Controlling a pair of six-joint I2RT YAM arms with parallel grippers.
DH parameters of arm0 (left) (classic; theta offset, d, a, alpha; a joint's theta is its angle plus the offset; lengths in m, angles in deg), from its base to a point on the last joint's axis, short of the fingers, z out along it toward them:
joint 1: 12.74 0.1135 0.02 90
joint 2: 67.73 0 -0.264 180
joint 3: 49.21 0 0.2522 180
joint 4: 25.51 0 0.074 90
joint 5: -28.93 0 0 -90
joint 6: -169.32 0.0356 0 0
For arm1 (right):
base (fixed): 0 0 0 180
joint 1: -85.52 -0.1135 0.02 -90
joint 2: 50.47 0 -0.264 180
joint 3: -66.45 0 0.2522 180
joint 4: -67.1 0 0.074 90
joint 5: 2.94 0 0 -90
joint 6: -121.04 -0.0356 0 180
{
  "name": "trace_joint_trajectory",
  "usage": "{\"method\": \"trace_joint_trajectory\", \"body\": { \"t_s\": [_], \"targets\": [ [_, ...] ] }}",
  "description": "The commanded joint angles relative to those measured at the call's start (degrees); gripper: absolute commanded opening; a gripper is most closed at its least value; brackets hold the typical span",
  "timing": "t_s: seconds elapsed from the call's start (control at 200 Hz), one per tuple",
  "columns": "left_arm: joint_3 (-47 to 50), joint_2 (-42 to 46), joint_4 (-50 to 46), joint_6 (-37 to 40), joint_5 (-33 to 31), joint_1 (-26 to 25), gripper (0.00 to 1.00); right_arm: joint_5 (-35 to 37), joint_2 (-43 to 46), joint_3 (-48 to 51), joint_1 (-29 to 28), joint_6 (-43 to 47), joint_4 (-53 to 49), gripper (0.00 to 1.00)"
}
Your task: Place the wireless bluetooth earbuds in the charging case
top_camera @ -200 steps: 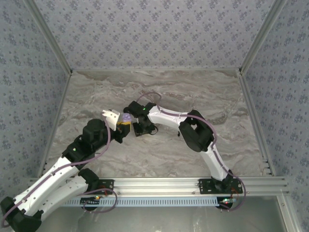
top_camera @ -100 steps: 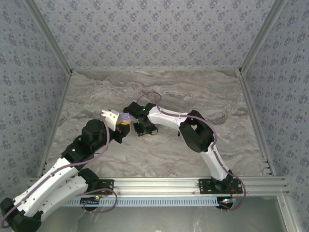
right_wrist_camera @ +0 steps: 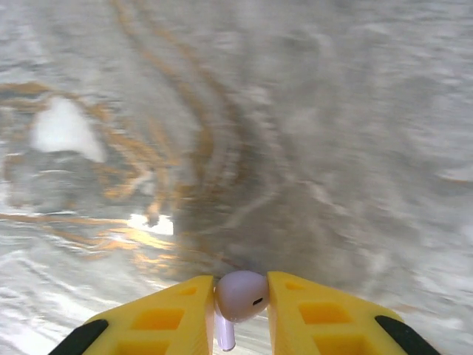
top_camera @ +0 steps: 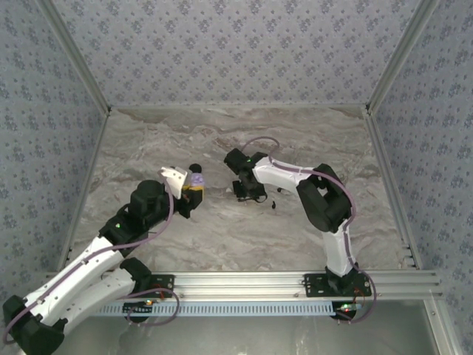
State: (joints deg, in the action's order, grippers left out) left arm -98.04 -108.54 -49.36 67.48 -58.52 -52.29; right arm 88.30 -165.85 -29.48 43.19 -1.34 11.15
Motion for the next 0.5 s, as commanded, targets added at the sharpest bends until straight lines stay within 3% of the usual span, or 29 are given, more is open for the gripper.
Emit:
{"method": "trace_joint_trajectory", "body": {
  "t_s": [0.0,0.38,0.495],
  "targets": [
    [-0.06,-0.71,2.86,-0.23,1.83,-0.30,0.28,3.10,3.41,2.66,1.78,-2.39,0.53,0.27],
    [-1.40,-3.77,3.84,0.06,3.15,-0.30,0.28,1.82,2.61,4.12,3.54,-2.51,1.11,0.27],
    [-1.73,-4.09,3.84,0.06,3.35,-0.27,0.28,0.58,2.67,3.38,3.78,-1.59,0.07,0.32]
  ]
}}
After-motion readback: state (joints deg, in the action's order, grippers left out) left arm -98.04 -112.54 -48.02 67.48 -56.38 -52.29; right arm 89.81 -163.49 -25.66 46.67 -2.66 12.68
